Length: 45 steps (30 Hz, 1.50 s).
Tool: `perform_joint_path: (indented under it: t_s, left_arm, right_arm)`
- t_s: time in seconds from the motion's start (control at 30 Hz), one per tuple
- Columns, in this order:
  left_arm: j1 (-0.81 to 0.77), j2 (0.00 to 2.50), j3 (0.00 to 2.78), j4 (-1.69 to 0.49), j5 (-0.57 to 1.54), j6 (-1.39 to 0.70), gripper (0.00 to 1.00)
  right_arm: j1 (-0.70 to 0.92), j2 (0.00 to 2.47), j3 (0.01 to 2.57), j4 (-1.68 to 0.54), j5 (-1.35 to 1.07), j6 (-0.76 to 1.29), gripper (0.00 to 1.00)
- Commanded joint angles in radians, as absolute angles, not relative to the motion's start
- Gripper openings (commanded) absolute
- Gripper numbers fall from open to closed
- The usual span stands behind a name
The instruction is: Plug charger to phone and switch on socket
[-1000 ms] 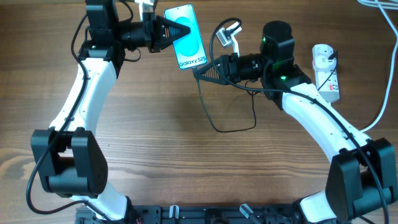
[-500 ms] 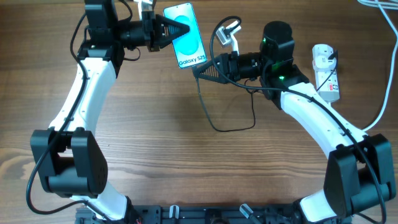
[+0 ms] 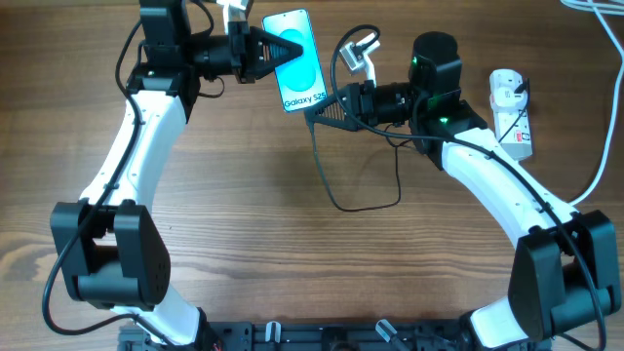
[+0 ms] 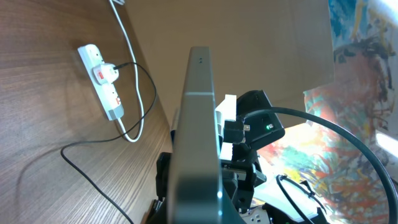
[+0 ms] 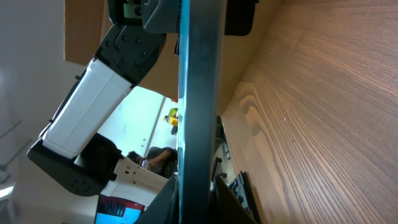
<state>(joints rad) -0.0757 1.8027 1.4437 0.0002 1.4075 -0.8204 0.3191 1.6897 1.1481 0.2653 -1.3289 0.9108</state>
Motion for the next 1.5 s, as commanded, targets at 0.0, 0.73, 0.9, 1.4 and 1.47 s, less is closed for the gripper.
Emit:
perform_joint_path:
  t_s: [0.0,0.73,0.9,1.4,1.47]
  left_arm:
    - [-0.098,1.78,1.44,-0.003,1.543,-0.838,0.04]
    - [-0.108,1.8,1.373,-0.664,0.839,-0.228,0.04]
    - [-0.108,1.884,1.372,-0.676,0.75,-0.204,0.04]
    - [-0.108,2.136,1.372,-0.583,0.747,-0.224,0.04]
    - [-0.108,2.146,1.372,-0.584,0.746,-0.224,0.04]
  right_arm:
    - [0.3,1.714,1.168,0.262,-1.268,0.89,0.21]
    - [0.3,1.715,1.168,0.151,-1.218,0.748,0.76]
    - [0.3,1.715,1.168,-0.004,-1.088,0.651,0.77]
    - [0.3,1.715,1.168,-0.178,-0.952,0.574,0.77]
    - [0.3,1.715,1.168,-0.186,-0.941,0.575,0.77]
